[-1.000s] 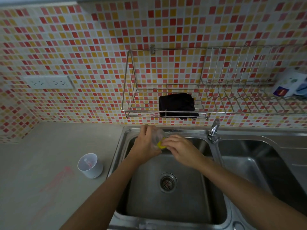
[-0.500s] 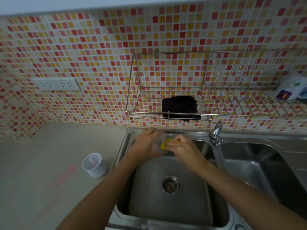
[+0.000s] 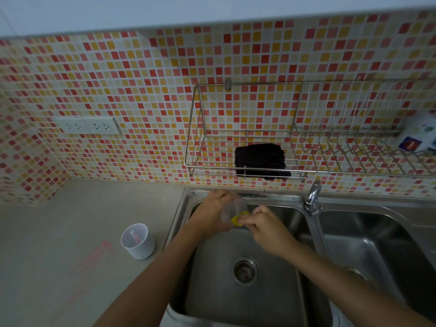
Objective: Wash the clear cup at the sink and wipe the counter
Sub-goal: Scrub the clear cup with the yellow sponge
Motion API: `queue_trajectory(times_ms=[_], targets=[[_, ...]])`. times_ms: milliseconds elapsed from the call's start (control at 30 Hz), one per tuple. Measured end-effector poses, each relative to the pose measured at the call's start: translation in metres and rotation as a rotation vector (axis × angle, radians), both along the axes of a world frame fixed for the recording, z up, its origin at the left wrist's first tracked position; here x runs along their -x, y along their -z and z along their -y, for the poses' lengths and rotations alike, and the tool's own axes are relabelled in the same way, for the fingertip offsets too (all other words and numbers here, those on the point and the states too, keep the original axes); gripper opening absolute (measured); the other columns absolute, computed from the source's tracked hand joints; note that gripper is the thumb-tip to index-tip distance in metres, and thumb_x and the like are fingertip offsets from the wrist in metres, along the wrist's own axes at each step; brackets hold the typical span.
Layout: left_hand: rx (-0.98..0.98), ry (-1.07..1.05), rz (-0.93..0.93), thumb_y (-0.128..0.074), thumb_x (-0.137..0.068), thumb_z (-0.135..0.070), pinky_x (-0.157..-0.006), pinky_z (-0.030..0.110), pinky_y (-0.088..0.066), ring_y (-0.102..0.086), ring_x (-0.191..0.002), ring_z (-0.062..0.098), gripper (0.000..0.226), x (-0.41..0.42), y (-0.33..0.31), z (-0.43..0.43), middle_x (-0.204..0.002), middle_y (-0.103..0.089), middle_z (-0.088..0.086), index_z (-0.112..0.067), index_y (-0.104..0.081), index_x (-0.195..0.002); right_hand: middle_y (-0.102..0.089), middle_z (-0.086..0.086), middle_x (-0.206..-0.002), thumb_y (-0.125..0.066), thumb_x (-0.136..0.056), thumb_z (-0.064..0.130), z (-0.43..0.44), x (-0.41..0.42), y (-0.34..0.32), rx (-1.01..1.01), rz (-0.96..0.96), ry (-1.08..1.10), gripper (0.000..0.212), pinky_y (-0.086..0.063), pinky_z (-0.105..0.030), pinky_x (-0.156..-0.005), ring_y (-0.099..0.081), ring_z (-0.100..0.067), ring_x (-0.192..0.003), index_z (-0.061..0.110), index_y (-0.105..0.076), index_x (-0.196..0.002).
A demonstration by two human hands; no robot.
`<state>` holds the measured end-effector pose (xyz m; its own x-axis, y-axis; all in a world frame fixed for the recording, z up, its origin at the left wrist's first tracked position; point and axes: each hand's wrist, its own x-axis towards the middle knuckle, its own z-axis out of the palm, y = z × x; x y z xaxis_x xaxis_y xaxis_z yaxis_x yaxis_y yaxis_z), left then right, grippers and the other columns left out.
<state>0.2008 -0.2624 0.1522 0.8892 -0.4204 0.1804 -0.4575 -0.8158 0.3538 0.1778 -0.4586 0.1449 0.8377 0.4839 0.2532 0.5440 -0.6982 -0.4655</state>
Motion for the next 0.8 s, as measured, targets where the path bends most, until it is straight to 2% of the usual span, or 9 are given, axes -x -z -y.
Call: queue_trajectory(times_ms=[67, 100, 167, 233, 333, 467, 533, 667, 800], targets=[[-0.003, 0.002, 0.009, -0.079, -0.067, -0.032, -0.100, 0.030, -0.040, -0.044, -0.120, 0.018, 0.075, 0.000, 0.005, -0.001, -0.132, -0.049, 0.000, -0.023, -0.048, -0.135, -0.055, 0.019, -0.071, -0.061, -0.091, 0.012, -0.006, 0.005, 0.001, -0.163, -0.267, 0.042, 0.025, -0.037, -0.007, -0.064, -0.053, -0.007, -0.071, 0.025, -0.072, -0.110], [0.002, 0.005, 0.013, -0.079, -0.067, -0.034, -0.100, 0.033, -0.042, -0.045, -0.119, 0.018, 0.074, 0.000, 0.008, 0.000, -0.131, -0.050, 0.000, -0.024, -0.048, -0.134, -0.055, 0.018, -0.072, -0.060, -0.092, 0.013, -0.008, 0.003, 0.004, -0.147, -0.251, 0.042, 0.025, -0.037, -0.007, -0.065, -0.054, -0.007, -0.072, 0.025, -0.072, -0.110], [0.003, 0.015, 0.012, -0.079, -0.067, -0.034, -0.101, 0.032, -0.041, -0.045, -0.119, 0.018, 0.073, -0.002, 0.010, 0.002, -0.130, -0.050, 0.000, -0.024, -0.049, -0.133, -0.055, 0.008, -0.086, -0.060, -0.090, 0.016, -0.005, -0.004, 0.011, 0.021, -0.110, -0.010, 0.029, -0.041, -0.016, -0.074, -0.051, -0.014, -0.087, 0.031, -0.070, -0.112], [-0.003, 0.024, -0.001, -0.079, -0.066, -0.032, -0.102, 0.030, -0.038, -0.044, -0.120, 0.018, 0.074, -0.003, 0.009, 0.006, -0.130, -0.050, 0.000, -0.023, -0.049, -0.133, -0.058, 0.007, -0.093, -0.061, -0.083, 0.017, 0.000, -0.016, 0.016, 0.273, 0.140, -0.037, 0.029, -0.045, -0.028, -0.076, -0.051, -0.020, -0.093, 0.031, -0.069, -0.107], [0.038, 0.002, -0.020, -0.079, -0.063, -0.031, -0.101, 0.034, -0.042, -0.044, -0.120, 0.017, 0.077, -0.005, 0.005, 0.005, -0.129, -0.049, -0.002, -0.025, -0.048, -0.133, -0.063, 0.010, -0.088, -0.072, -0.070, 0.010, 0.005, -0.018, 0.013, 0.280, 0.267, -0.060, 0.032, -0.045, -0.029, -0.072, -0.051, -0.018, -0.089, 0.026, -0.071, -0.098], [0.049, -0.006, -0.032, -0.080, -0.066, -0.030, -0.099, 0.029, -0.042, -0.043, -0.119, 0.016, 0.076, -0.003, 0.005, 0.001, -0.130, -0.049, -0.002, -0.024, -0.047, -0.135, -0.055, 0.002, -0.091, -0.064, -0.088, 0.011, 0.002, -0.001, 0.008, -0.106, -0.169, 0.057, 0.030, -0.038, -0.014, -0.074, -0.051, -0.012, -0.087, 0.031, -0.072, -0.109], [0.038, 0.013, -0.024, -0.079, -0.067, -0.029, -0.097, 0.025, -0.038, -0.044, -0.118, 0.016, 0.076, -0.001, 0.007, 0.002, -0.130, -0.050, 0.000, -0.022, -0.047, -0.135, -0.057, 0.002, -0.092, -0.061, -0.090, 0.014, 0.002, -0.003, 0.011, -0.129, -0.205, 0.036, 0.028, -0.041, -0.018, -0.078, -0.052, -0.012, -0.090, 0.031, -0.072, -0.109], [0.029, 0.008, -0.048, -0.081, -0.065, -0.025, -0.095, 0.019, -0.031, -0.043, -0.118, 0.015, 0.078, -0.002, 0.005, 0.002, -0.130, -0.049, -0.002, -0.023, -0.047, -0.135, -0.071, 0.010, -0.100, -0.071, -0.079, 0.007, 0.014, -0.016, 0.011, 0.144, 0.156, -0.144, 0.034, -0.051, -0.031, -0.080, -0.053, -0.017, -0.092, 0.024, -0.072, -0.108], [0.082, 0.003, -0.121, -0.085, -0.061, -0.023, -0.100, 0.023, -0.034, -0.044, -0.119, 0.016, 0.083, -0.005, 0.000, -0.001, -0.130, -0.049, -0.001, -0.021, -0.046, -0.135, -0.067, 0.013, -0.115, -0.076, -0.073, 0.012, 0.025, -0.022, 0.015, 0.233, 0.284, -0.252, 0.041, -0.047, -0.022, -0.089, -0.053, -0.018, -0.100, 0.023, -0.069, -0.112]])
